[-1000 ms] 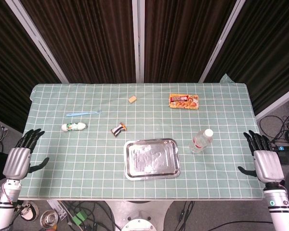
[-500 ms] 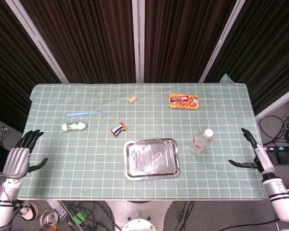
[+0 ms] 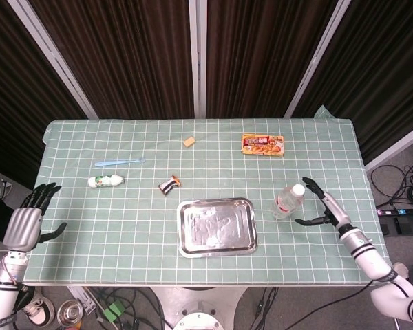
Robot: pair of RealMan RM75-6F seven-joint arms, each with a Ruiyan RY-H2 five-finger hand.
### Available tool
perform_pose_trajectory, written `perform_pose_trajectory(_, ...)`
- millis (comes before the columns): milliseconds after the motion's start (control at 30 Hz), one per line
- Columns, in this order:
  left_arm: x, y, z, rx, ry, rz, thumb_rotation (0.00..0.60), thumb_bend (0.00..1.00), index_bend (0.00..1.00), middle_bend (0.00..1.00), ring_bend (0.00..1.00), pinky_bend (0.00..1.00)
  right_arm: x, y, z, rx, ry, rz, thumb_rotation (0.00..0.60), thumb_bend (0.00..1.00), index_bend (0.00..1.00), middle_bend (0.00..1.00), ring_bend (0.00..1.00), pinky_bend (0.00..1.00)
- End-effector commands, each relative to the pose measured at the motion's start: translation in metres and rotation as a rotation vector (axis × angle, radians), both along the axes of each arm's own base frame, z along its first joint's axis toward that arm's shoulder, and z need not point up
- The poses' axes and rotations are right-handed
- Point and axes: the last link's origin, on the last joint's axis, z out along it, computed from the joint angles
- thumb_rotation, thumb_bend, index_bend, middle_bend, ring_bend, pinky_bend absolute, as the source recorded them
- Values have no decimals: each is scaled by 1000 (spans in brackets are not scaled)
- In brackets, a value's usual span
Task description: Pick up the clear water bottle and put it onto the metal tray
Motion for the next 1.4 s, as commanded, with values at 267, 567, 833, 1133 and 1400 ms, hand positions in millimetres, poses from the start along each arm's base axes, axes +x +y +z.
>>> perform_pose_trajectory(267, -4, 3, 1, 7, -1, 7, 600, 272, 164, 180, 87, 188, 24, -27, -29, 19, 27, 36, 600, 0, 47, 170, 19, 41)
perform_pose_trajectory(567, -3, 2, 3, 14, -8, 6, 600, 272, 163, 180, 87, 188, 47, -30, -44, 21, 17, 67, 600, 90, 592, 495, 303, 320)
perform_pose_trajectory(833, 2, 0, 5, 19, -15, -5, 600, 272, 164, 180, 87, 188, 76, -32, -25, -58, -31, 123, 600, 127, 701, 573, 378, 403)
perform_pose_trajectory(1133, 7, -1, 4, 11, -26, -14, 600, 272, 164, 180, 87, 188, 146, -32, 43, -233, -155, 270, 600, 128, 703, 578, 378, 405)
perform_pose_trajectory(1400, 8, -3, 4, 11, -35, -15, 600, 272, 164, 180, 87, 188, 55, -7, -5, -64, -10, -44, 600, 131, 703, 577, 378, 407)
